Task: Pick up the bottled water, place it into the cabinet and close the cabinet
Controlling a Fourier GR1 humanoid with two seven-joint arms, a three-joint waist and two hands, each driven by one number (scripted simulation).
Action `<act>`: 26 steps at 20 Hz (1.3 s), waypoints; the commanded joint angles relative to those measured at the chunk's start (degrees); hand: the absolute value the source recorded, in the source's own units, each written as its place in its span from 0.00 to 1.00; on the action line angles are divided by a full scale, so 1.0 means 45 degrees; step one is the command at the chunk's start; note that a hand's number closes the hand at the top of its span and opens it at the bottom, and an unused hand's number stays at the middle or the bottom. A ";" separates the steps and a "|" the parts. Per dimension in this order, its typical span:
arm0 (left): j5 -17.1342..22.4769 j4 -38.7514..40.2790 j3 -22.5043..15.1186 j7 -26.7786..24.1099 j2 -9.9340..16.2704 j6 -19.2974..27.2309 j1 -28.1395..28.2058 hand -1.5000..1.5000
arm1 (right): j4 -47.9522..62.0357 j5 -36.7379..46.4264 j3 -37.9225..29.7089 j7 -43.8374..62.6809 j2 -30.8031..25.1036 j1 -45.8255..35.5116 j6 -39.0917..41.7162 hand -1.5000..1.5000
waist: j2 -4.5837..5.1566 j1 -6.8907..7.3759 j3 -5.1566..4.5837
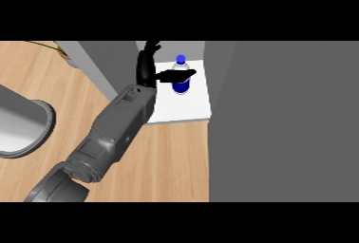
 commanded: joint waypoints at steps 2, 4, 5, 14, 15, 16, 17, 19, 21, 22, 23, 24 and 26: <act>-0.0127 0.0298 0.0153 -0.0608 -0.0064 -0.0510 -0.0278 0.00 | -0.1366 -0.0841 -0.0251 0.0555 -0.0016 0.0258 -0.0675 0.00 | -0.0019 0.0098 -0.0005; 0.0015 0.0172 0.0404 -0.1218 -0.0101 -0.0585 -0.0206 0.00 | -0.1057 -0.0641 -0.0361 0.0320 -0.0069 0.0032 -0.0360 0.00 | -0.0012 0.0100 -0.0002; 0.0329 -0.0339 0.0482 -0.1458 -0.0149 -0.0942 -0.0180 0.00 | -0.0803 -0.0198 -0.0079 0.0493 -0.0085 -0.0209 -0.0476 0.00 | -0.0012 0.0064 -0.0003; 0.1043 -0.1004 0.0150 -0.2586 -0.0153 -0.1814 0.0303 0.00 | -0.1094 0.0025 -0.0380 0.0487 0.0325 0.0069 -0.0097 0.00 | -0.0173 0.0046 0.0013; 0.1219 -0.1274 0.0073 -0.2636 -0.0153 -0.1525 0.0209 0.00 | -0.1627 -0.0046 -0.0071 0.0760 0.0299 -0.0364 -0.0755 0.00 | -0.0171 0.0124 0.0007; 0.1601 -0.1488 0.0024 -0.2278 -0.0153 -0.1663 0.0244 0.00 | -0.1575 -0.0108 -0.0138 0.0939 0.0094 -0.0509 -0.0893 0.00 | -0.0181 0.0142 0.0006; 0.1561 -0.1547 -0.0251 -0.2686 -0.0153 -0.1764 0.0561 0.00 | -0.1580 -0.0250 -0.0435 0.0804 0.0105 -0.0154 -0.0473 0.00 | -0.0198 0.0087 0.0008; 0.1839 -0.2208 -0.0889 -0.2590 -0.0153 -0.1748 0.1109 0.00 | -0.1665 0.0422 0.0025 0.0951 0.0502 -0.0432 -0.0749 0.00 | -0.0241 0.0289 0.0011; 0.2215 -0.3410 -0.1433 -0.2397 -0.0153 -0.1398 0.1677 0.00 | -0.2143 -0.0081 -0.0176 0.1285 0.0442 -0.0218 -0.1362 0.00 | -0.0348 0.0516 0.0005; 0.2601 -0.3522 -0.1832 -0.1975 -0.0154 -0.1194 0.1420 0.00 | -0.1436 -0.0001 -0.0235 0.1374 0.0095 -0.0722 -0.1128 0.00 | -0.0275 0.0403 0.0012; 0.2557 -0.3815 -0.1680 -0.2241 -0.0154 -0.1217 0.1874 0.00 | -0.2174 -0.0350 -0.0468 0.1316 0.0369 0.0177 -0.0878 0.00 | -0.0341 0.0482 0.0009; 0.2759 -0.4359 -0.1893 -0.1619 -0.0154 -0.1157 0.1644 0.00 | -0.1989 -0.0603 -0.0809 0.1256 0.0050 -0.0009 -0.0806 0.00 | -0.0374 0.0546 0.0009; 0.2817 -0.5333 -0.2479 -0.1664 -0.0154 -0.1305 0.2781 0.00 | -0.1934 0.0284 -0.0410 0.1211 0.0786 -0.0024 -0.0992 0.00 | -0.0379 0.0761 0.0014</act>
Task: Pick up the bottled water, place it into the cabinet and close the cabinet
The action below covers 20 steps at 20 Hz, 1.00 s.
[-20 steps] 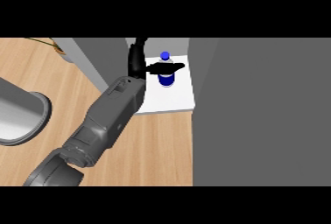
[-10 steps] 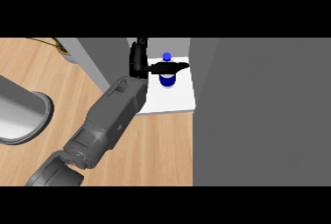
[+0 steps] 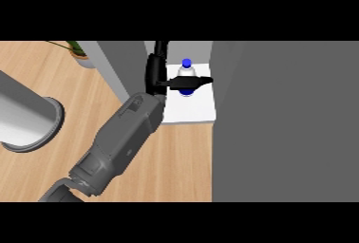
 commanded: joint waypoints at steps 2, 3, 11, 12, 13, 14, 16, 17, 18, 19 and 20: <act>0.0904 -0.2896 -0.1849 0.0702 0.0000 0.0704 0.1549 0.00 | -0.1599 -0.0050 -0.0264 0.0599 0.0364 0.0444 -0.0564 0.00 | -0.0063 0.0219 0.0004; 0.0955 -0.2901 -0.2222 0.0114 0.0000 0.0316 0.2579 0.00 | -0.1764 0.0098 0.0005 0.1072 -0.0130 -0.0198 -0.1219 0.00 | -0.0006 0.0344 -0.0008; 0.0294 -0.7651 -0.3813 0.0829 0.0000 0.1864 0.5753 0.00 | -0.2003 0.0175 -0.0170 0.0897 0.0549 0.0106 -0.1092 0.00 | -0.0095 0.0597 0.0006; 0.0695 -0.8052 -0.4331 0.0478 0.0000 0.2008 0.6277 0.00 | -0.2790 0.0279 0.0133 0.1227 0.0520 0.0344 -0.1468 0.00 | -0.0094 0.0518 -0.0010; 0.0288 -0.8603 -0.4420 0.0129 0.0000 0.1821 0.7354 0.00 | -0.2285 0.0367 0.0003 0.1002 0.0610 0.0460 -0.1127 0.00 | -0.0115 0.0632 -0.0003; 0.0171 -0.8927 -0.4480 0.0067 0.0193 0.1588 0.7709 0.00 | -0.2029 0.0373 -0.0304 0.0717 0.0672 0.0429 -0.0784 0.00 | -0.0086 0.0551 0.0003; -0.0107 -1.0055 -0.4930 0.0679 0.0162 0.2256 0.8046 0.00 | -0.1817 0.0406 -0.0215 0.0860 0.0684 0.0322 -0.0680 0.00 | -0.0060 0.0537 0.0009; -0.0148 -1.0727 -0.5402 0.0462 0.0759 0.1783 0.8921 0.00 | -0.2214 0.0466 -0.0132 0.0928 0.0560 0.0174 -0.0982 0.00 | -0.0086 0.0663 0.0000; 0.0132 -0.9979 -0.4905 0.0472 0.0699 0.1167 0.8600 0.00 | -0.2352 0.0378 -0.0195 0.1294 0.0189 -0.0173 -0.1281 0.00 | 0.0001 0.0543 -0.0005; -0.0044 -1.1091 -0.5543 0.0395 0.0980 0.1215 0.9517 1.00 | -0.2072 -0.0095 -0.0517 0.1140 0.0032 0.0109 -0.0816 0.00 | -0.0050 0.0561 -0.0001; -0.0358 -1.1182 -0.6203 0.0343 0.0793 0.1386 0.9922 1.00 | -0.1913 0.0468 -0.0302 0.0949 0.0276 -0.0083 -0.0676 1.00 | -0.0042 0.0541 0.0004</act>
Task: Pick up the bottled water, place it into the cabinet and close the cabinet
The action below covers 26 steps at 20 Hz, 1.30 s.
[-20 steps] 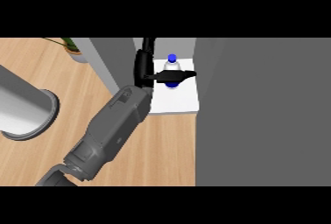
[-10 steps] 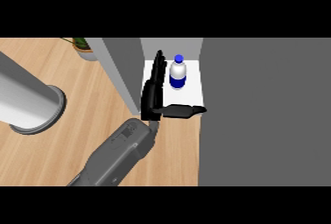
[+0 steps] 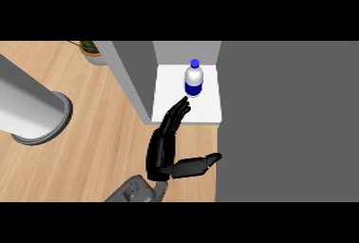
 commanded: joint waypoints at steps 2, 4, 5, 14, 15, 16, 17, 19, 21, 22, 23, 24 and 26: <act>-0.0655 -0.1978 -0.1664 0.0025 0.0525 0.0100 0.2129 1.00 | -0.1766 0.0660 0.0004 0.0541 -0.0004 0.0574 0.0466 1.00 | -0.0002 -0.0060 0.0004; -0.0634 -0.3135 -0.1479 0.0547 0.1308 0.0105 0.2214 1.00 | -0.2243 -0.0136 -0.0458 0.0755 -0.0495 0.0856 0.0605 1.00 | -0.0006 -0.0104 -0.0001; -0.0613 -0.3697 -0.1659 0.0312 0.1907 -0.0340 0.2900 1.00 | -0.1671 0.0393 -0.0059 0.0599 -0.0416 0.0561 0.1112 1.00 | 0.0005 -0.0019 0.0004; 0.0040 -0.5949 -0.0332 0.0014 0.5598 -0.1868 0.5264 1.00 | -0.2235 0.1308 0.1142 0.1232 -0.0795 0.1258 0.2501 1.00 | -0.0002 -0.0003 -0.0015; -0.0228 -0.6158 -0.0381 0.0378 0.5484 -0.1386 0.4970 1.00 | -0.2548 0.0677 0.1027 0.1322 -0.1296 0.1127 0.2648 1.00 | 0.0005 -0.0036 -0.0011; -0.0087 -0.6620 -0.0334 -0.0016 0.5877 -0.1806 0.5517 1.00 | -0.2932 0.1427 0.1585 0.1315 -0.0709 0.1515 0.2888 1.00 | -0.0044 -0.0083 -0.0018; 0.0220 -0.6589 0.0228 0.0281 0.6335 -0.2072 0.5318 1.00 | -0.2637 0.1053 0.1492 0.1326 -0.1242 0.0920 0.3004 1.00 | 0.0010 0.0018 -0.0019; 0.0459 -0.6969 0.0704 -0.0220 0.6785 -0.2364 0.5953 1.00 | -0.3418 0.1264 0.1903 0.1268 -0.0788 0.1515 0.3304 1.00 | -0.0052 -0.0124 -0.0037; 0.0702 -0.7459 0.0946 -0.0196 0.7281 -0.2664 0.6377 1.00 | -0.3350 0.1019 0.1451 0.0925 -0.0991 0.1244 0.3581 1.00 | -0.0058 -0.0098 -0.0033; 0.0908 -0.7607 0.1139 -0.0280 0.7287 -0.2753 0.6551 1.00 | -0.3760 0.1265 0.1794 0.0850 -0.0465 0.1653 0.3647 1.00 | -0.0085 -0.0247 -0.0037; 0.1390 -0.7838 0.1820 -0.0366 0.7908 -0.3406 0.6627 0.00 | -0.3667 0.1192 0.1887 0.0915 -0.0563 0.1379 0.3384 1.00 | -0.0057 -0.0099 -0.0054; 0.1582 -0.8287 0.1834 -0.0116 0.7889 -0.3271 0.6761 0.00 | -0.3710 0.1776 0.2345 0.0865 -0.0129 0.1360 0.3656 1.00 | -0.0098 -0.0149 -0.0043; 0.1876 -0.7805 0.2145 -0.0690 0.8060 -0.3824 0.7408 0.00 | -0.4117 0.1421 0.2109 0.0806 -0.0514 0.1365 0.3805 1.00 | -0.0133 -0.0171 -0.0101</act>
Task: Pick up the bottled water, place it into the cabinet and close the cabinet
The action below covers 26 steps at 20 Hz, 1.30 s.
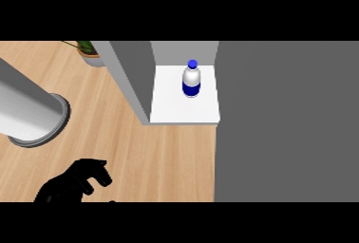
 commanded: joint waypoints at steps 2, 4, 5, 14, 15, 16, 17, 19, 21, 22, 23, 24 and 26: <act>0.0623 -0.0641 0.1185 -0.0521 0.0880 -0.0576 0.0936 0.00 | -0.4046 0.1355 0.0254 0.0802 0.0052 0.0767 -0.0074 1.00 | -0.0060 -0.0040 -0.0044; 0.0954 -0.0989 0.1636 -0.0365 0.1449 -0.0819 0.1315 0.00 | -0.4061 0.1486 0.0697 0.0911 0.0116 0.0426 -0.0262 1.00 | -0.0051 0.0152 -0.0052; 0.0926 -0.0884 0.1693 -0.0575 0.1640 -0.1060 0.1665 0.00 | -0.4060 0.1460 0.0641 0.0967 -0.0022 0.0503 -0.0230 1.00 | -0.0061 0.0135 -0.0058; 0.1946 -0.1559 0.3134 -0.0356 0.2813 -0.1738 0.2622 0.00 | -0.3929 0.2005 0.2585 0.1869 -0.0598 -0.1219 -0.0327 1.00 | -0.0150 0.0440 -0.0140; 0.2103 -0.1520 0.3227 -0.0482 0.2802 -0.1969 0.2775 0.00 | -0.3884 0.1976 0.2621 0.1979 -0.0752 -0.1517 -0.0437 1.00 | -0.0151 0.0531 -0.0174; 0.2151 -0.1689 0.3193 -0.0473 0.2815 -0.2014 0.2901 0.00 | -0.3788 0.2103 0.2933 0.2121 -0.0811 -0.1782 -0.0381 1.00 | -0.0186 0.0600 -0.0177; 0.2273 -0.1818 0.3362 -0.0526 0.2950 -0.2163 0.3089 0.00 | -0.3659 0.2169 0.3085 0.2203 -0.0803 -0.2014 -0.0440 1.00 | -0.0242 0.0695 -0.0179; 0.2336 -0.1753 0.3609 -0.0560 0.3123 -0.2263 0.3229 0.00 | -0.3641 0.2293 0.3475 0.2480 -0.0961 -0.2503 -0.0434 1.00 | -0.0273 0.0605 -0.0197; 0.2492 -0.1772 0.3728 -0.0577 0.3270 -0.2547 0.3466 0.00 | -0.3341 0.2408 0.3870 0.2775 -0.1070 -0.3191 -0.0562 1.00 | -0.0277 0.0784 -0.0222; 0.2518 -0.1762 0.3755 -0.0681 0.3257 -0.2670 0.3571 0.00 | -0.3334 0.2294 0.3850 0.2897 -0.1213 -0.3574 -0.0741 1.00 | -0.0286 0.0866 -0.0262; 0.2630 -0.1638 0.3983 -0.0649 0.3375 -0.2664 0.3682 0.00 | -0.3310 0.2360 0.4106 0.3099 -0.1288 -0.3580 -0.0771 1.00 | -0.0345 0.0694 -0.0262; 0.2640 -0.1682 0.3893 -0.0625 0.3441 -0.2827 0.3852 0.00 | -0.3139 0.2416 0.4307 0.3222 -0.1215 -0.4002 -0.0997 1.00 | -0.0309 0.0818 -0.0262; 0.2753 -0.1641 0.4066 -0.0643 0.3609 -0.3014 0.4138 0.00 | -0.3062 0.2230 0.4808 0.3457 -0.1079 -0.4317 -0.1531 1.00 | -0.0311 0.0767 -0.0263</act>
